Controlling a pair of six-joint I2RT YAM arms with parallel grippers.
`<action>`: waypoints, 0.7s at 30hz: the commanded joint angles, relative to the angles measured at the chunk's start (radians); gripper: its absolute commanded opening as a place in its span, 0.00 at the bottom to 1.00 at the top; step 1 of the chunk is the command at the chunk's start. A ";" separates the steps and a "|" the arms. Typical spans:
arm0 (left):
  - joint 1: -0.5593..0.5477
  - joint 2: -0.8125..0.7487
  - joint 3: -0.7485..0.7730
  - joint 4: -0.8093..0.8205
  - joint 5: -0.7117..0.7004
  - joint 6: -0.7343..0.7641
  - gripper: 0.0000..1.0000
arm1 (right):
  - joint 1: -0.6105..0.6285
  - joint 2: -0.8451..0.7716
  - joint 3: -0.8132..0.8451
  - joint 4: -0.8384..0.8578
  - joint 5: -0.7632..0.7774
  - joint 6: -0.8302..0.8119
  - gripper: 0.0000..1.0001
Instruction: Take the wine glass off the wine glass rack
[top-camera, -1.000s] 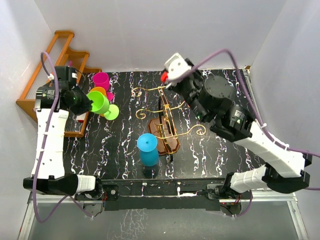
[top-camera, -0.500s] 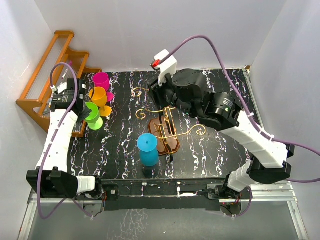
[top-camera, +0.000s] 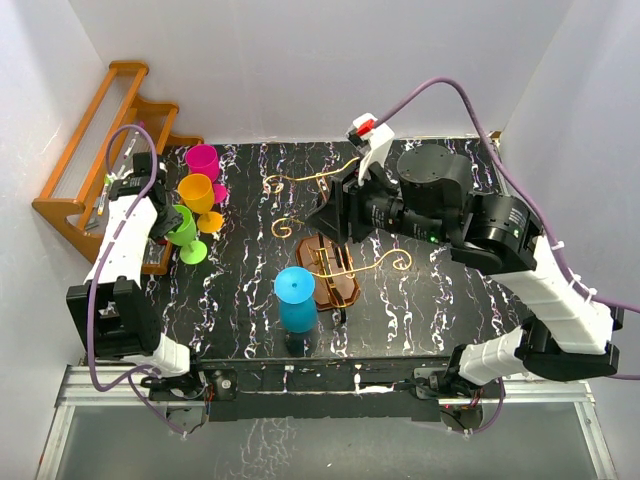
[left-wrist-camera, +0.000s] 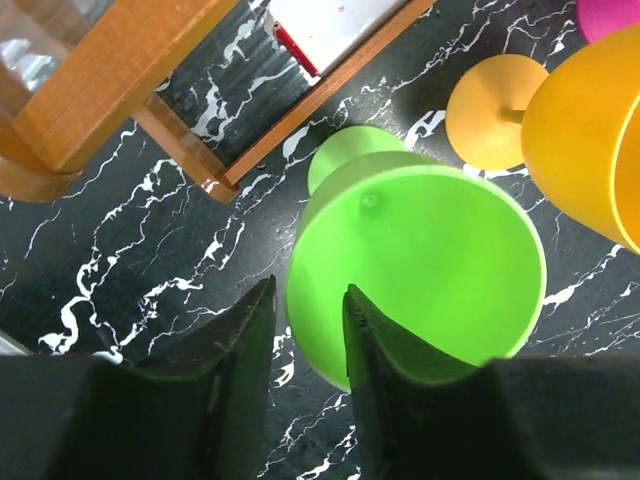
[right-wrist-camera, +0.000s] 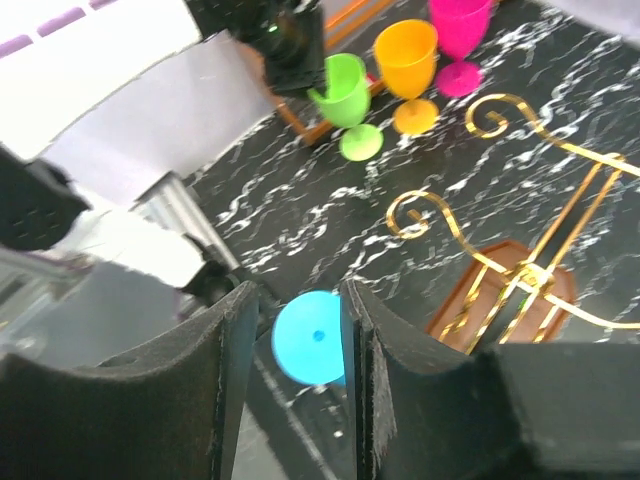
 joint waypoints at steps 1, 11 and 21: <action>0.013 -0.011 0.017 0.021 0.049 0.024 0.35 | 0.003 -0.015 0.005 -0.043 -0.159 0.138 0.42; 0.006 -0.159 0.107 -0.115 0.165 -0.008 0.40 | 0.004 -0.077 -0.108 -0.069 -0.247 0.261 0.46; 0.003 -0.418 -0.005 0.045 0.672 -0.172 0.43 | 0.004 -0.212 -0.443 0.083 -0.491 0.539 0.49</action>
